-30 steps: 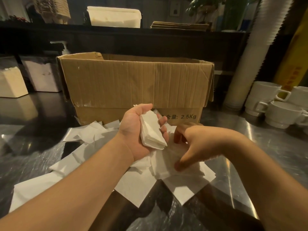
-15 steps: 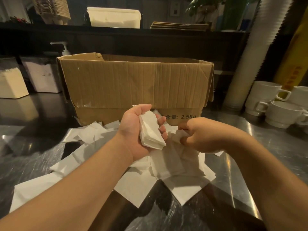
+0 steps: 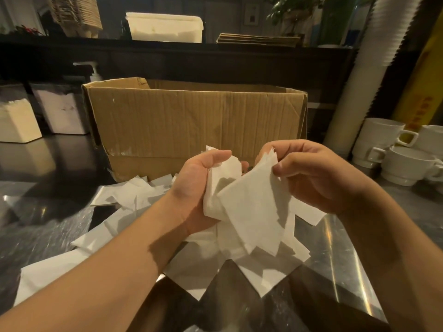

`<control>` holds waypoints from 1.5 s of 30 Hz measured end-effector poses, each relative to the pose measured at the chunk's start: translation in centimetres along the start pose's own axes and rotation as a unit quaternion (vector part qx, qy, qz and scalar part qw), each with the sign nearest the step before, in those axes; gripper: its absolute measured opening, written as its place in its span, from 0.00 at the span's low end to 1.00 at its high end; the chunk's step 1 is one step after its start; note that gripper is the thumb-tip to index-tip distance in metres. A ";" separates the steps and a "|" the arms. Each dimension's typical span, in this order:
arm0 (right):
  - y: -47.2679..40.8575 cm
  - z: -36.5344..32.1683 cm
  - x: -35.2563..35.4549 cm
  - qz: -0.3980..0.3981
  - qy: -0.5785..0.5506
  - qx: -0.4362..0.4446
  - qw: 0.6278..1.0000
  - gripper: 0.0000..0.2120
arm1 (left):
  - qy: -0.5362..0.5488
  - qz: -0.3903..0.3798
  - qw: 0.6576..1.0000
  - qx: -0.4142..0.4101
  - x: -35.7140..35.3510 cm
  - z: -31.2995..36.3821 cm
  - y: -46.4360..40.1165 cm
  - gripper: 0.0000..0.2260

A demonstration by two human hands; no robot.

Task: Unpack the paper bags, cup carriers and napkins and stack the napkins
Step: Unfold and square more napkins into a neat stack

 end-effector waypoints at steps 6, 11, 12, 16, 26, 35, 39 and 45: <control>-0.6 0.3 1.2 0.129 0.106 0.006 0.986 0.06 | 0.008 -0.089 0.995 0.043 -2.3 -1.8 0.9 0.20; -0.3 0.4 1.7 0.195 0.144 -0.004 0.970 0.07 | 0.010 -0.203 0.974 0.103 -3.9 -3.1 1.6 0.30; -0.3 0.5 1.8 0.208 0.145 -0.005 0.967 0.08 | 0.011 -0.209 0.972 0.107 -3.9 -3.1 1.7 0.30; -0.3 -0.1 2.2 0.253 0.226 0.016 0.941 0.11 | 0.007 -0.181 0.980 0.079 -3.6 -2.4 1.6 0.23; -1.1 -0.2 -1.6 0.121 0.378 0.057 0.916 0.23 | 0.087 -0.063 0.994 0.025 -1.8 -0.9 0.8 0.18; -1.2 0.4 -1.1 0.098 0.377 0.048 0.920 0.08 | 0.089 -0.081 0.992 0.033 -1.5 -0.8 0.6 0.21; -1.0 0.0 0.3 0.167 0.278 0.064 0.944 0.08 | 0.044 -0.114 0.992 0.020 -2.3 -0.8 0.9 0.23; -1.1 0.7 0.9 0.201 0.303 0.018 0.931 0.18 | -0.023 -0.149 0.988 0.024 -3.3 -1.5 1.7 0.25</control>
Point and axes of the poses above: each hand's wrist, its own y-axis away from the middle knuckle, its own x-axis out of the back of the hand, z = x × y, the point moved 9 cm from there along -y, towards the middle knuckle, and after that the axes turned 1 degree about y, right-handed, at the moved point
